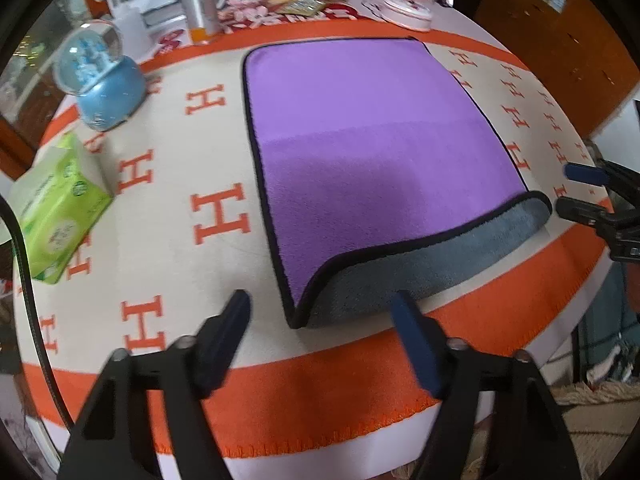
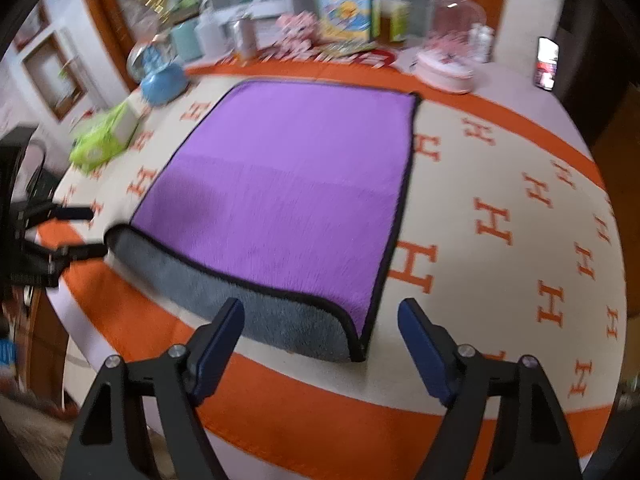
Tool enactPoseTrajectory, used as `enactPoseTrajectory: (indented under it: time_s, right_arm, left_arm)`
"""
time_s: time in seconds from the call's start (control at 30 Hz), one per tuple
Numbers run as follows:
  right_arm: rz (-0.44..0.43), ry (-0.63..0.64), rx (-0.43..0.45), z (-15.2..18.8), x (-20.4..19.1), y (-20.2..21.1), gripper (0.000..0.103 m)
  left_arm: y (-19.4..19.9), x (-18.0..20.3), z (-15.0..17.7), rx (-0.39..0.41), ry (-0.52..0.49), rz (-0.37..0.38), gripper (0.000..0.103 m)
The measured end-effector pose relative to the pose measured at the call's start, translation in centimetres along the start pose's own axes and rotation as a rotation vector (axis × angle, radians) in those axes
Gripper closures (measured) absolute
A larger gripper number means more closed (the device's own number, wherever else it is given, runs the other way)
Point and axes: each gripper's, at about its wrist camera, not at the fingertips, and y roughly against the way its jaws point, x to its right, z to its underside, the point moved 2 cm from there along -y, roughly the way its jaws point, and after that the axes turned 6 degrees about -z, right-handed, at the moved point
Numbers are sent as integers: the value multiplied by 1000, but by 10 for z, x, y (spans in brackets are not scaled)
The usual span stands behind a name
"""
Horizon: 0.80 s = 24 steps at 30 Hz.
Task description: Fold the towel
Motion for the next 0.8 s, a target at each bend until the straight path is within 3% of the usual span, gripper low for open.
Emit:
enactPoseTrajectory:
  time_s: [0.1, 0.23, 0.4, 0.6, 0.8]
  right_arm:
    - [-37, 34, -50, 3, 2, -15, 38]
    - [-82, 49, -104, 5, 7, -28, 44]
    - [-142, 38, -129, 5, 15, -33, 59]
    - [-166, 26, -136, 3, 25, -37, 75]
    - [-149, 29, -141, -1, 33, -39, 76]
  left_arm:
    - [-6, -1, -4, 1, -13, 38, 41]
    - [-8, 0, -10, -1, -37, 84, 43]
    - [-15, 4, -14, -30, -78, 146, 60]
    - [-24, 4, -16, -67, -98, 188, 64]
    - [-33, -6, -17, -92, -78, 186, 64]
